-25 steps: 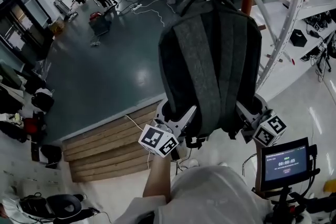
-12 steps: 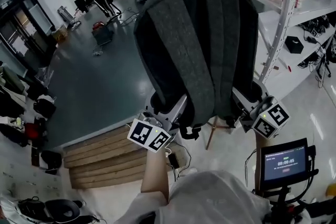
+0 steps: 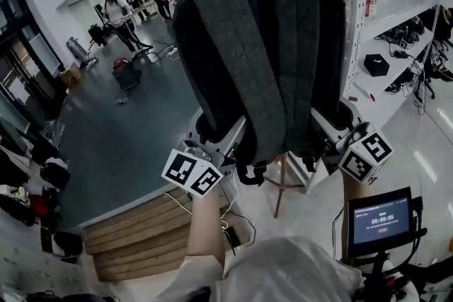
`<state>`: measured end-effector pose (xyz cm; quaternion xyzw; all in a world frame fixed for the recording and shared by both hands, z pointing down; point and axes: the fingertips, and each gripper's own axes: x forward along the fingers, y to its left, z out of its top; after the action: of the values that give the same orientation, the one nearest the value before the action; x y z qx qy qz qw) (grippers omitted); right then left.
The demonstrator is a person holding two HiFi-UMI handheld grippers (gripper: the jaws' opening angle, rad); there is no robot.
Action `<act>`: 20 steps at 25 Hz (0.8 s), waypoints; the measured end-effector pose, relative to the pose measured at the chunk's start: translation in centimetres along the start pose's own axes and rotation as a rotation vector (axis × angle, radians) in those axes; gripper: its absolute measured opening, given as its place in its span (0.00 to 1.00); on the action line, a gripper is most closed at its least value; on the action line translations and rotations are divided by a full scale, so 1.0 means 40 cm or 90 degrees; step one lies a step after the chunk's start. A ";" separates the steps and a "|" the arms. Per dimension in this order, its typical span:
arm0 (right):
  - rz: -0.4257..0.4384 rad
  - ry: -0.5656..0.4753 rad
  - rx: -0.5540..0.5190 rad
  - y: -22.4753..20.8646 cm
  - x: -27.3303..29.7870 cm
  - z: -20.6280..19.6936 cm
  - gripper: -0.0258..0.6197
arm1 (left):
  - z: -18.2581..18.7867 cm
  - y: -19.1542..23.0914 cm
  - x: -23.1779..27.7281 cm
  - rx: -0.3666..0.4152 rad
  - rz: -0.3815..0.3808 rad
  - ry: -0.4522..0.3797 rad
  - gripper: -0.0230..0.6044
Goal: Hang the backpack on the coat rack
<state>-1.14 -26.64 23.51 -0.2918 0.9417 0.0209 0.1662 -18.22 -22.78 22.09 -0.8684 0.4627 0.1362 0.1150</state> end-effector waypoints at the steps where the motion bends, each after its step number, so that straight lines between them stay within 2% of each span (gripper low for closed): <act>1: -0.008 -0.003 -0.002 -0.013 -0.011 0.008 0.40 | -0.001 -0.008 0.018 0.000 -0.010 -0.001 0.54; 11: -0.081 -0.003 -0.006 -0.106 -0.085 0.018 0.40 | -0.055 -0.051 0.133 -0.029 -0.075 0.010 0.54; 20: -0.096 0.010 -0.004 -0.127 -0.091 0.018 0.40 | -0.074 -0.046 0.163 -0.053 -0.096 0.013 0.54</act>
<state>4.72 -28.76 24.32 -0.3628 0.9181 0.0091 0.1590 -12.82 -27.75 22.75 -0.9061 0.3913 0.1371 0.0840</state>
